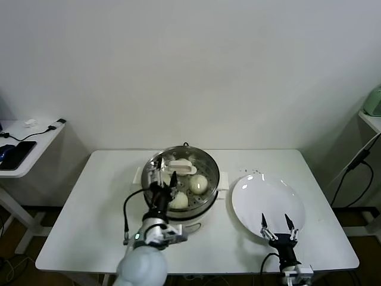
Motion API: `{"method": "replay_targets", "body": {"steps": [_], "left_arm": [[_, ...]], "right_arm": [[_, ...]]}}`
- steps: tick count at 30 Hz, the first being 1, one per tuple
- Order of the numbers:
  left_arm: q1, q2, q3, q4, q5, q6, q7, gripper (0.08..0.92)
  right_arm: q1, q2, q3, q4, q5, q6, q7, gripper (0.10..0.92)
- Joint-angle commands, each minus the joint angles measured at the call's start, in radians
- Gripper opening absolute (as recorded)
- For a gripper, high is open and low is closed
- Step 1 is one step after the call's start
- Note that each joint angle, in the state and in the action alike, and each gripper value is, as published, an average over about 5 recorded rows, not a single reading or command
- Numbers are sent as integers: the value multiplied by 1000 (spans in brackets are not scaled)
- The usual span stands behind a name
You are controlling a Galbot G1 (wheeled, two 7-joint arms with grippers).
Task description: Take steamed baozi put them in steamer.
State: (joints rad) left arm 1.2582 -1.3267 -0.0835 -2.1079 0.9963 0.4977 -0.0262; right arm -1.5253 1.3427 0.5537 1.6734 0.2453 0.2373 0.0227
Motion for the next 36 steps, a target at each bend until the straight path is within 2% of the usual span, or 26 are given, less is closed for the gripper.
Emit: {"method": "replay_targets", "body": {"steps": [1,4,7,12,20,26,36], "left_arm": [[198,51,-581,-97,-1125,-326,-144,822],[245,78,-679,-37,-1358,-380,-83,823],[286,92,-694,43,-1469,-448,-52,823],[327,88,-635,156,-1464,-562,-23,823],[305,85,-553,356,-1376,-696,18,823],[301,77,-515,403,-1319,-753,21,823],[311,62,-479,374,-1285,-788,24,823]], "right_arm": [[-11,-35,5,32,46,14,-10,823],[-20,-53,10,40,52,14,-23,823],[-24,-60,10,41,55,15,-25,823],[-25,-60,9,39,54,23,-25,823],[-27,-59,9,22,64,14,-18,823],[-31,-60,9,25,79,8,-21,823],[-35,-58,5,32,79,5,-24,823]]}}
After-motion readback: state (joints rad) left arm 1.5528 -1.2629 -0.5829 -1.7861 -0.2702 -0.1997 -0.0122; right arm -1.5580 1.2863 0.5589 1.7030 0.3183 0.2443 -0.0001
